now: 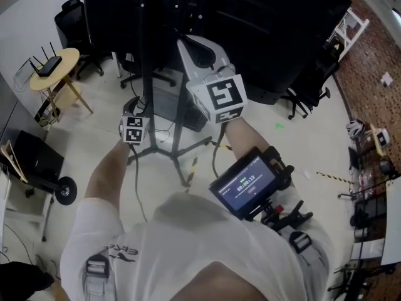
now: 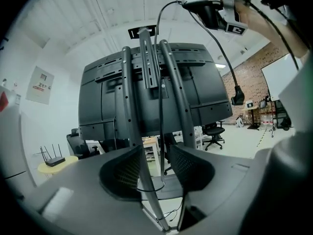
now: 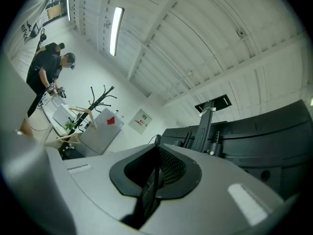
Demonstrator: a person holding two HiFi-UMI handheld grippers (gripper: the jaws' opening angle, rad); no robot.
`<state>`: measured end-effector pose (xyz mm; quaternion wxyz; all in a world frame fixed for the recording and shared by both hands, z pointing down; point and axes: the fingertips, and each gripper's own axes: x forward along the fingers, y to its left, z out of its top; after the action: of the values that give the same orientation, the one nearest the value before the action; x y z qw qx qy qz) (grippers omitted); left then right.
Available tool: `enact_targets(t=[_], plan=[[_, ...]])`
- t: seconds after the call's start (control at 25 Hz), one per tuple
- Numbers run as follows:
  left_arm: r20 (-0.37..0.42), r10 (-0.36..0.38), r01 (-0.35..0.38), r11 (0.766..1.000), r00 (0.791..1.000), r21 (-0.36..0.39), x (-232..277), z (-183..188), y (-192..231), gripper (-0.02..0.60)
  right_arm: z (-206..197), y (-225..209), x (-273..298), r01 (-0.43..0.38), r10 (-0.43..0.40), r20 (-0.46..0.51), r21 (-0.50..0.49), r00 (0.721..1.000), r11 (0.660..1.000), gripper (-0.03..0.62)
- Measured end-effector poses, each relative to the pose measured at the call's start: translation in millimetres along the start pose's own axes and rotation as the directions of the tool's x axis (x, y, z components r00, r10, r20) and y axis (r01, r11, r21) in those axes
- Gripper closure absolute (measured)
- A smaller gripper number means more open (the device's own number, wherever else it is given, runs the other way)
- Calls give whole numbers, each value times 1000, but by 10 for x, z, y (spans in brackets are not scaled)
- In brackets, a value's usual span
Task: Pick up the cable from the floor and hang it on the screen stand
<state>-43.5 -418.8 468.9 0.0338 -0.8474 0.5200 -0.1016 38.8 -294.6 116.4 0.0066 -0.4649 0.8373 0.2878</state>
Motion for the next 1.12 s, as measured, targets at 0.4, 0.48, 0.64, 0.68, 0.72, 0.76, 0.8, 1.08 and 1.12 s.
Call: enact_targets(t=[0.4,0.48,0.64,0.68,0.72,0.76,0.8,1.08,1.12], plan=[[-24,-31,31,999,999,25,147,139,-487,413,338,-422,-383,25,-27,43,55,999,998,565],[-17,-39,39,999,999,27,191,163,-523,414,374,-455,-395,30,-33,50,58,998,998,565],[-22,-44,44,999,999,15,259,98,-572,483,409,-486,-434,39,-42,56,57,998,998,565],[-23,-45,45,999,999,12,274,88,-580,507,419,-501,-445,42,-45,58,55,997,998,565],[-23,-44,45,999,999,11,280,93,-589,525,426,-518,-455,47,-50,59,53,997,998,565],[-23,-43,43,999,999,9,283,99,-593,537,430,-534,-463,51,-54,59,51,997,997,565],[-24,-41,41,999,999,5,285,90,-594,551,429,-550,-470,55,-58,59,50,997,997,565],[-7,-21,21,1000,1000,-22,142,113,-435,555,259,-798,-542,121,-124,41,64,991,991,565],[-7,-12,12,999,1000,-39,109,92,-358,555,222,-837,-552,132,-135,37,69,990,989,565]])
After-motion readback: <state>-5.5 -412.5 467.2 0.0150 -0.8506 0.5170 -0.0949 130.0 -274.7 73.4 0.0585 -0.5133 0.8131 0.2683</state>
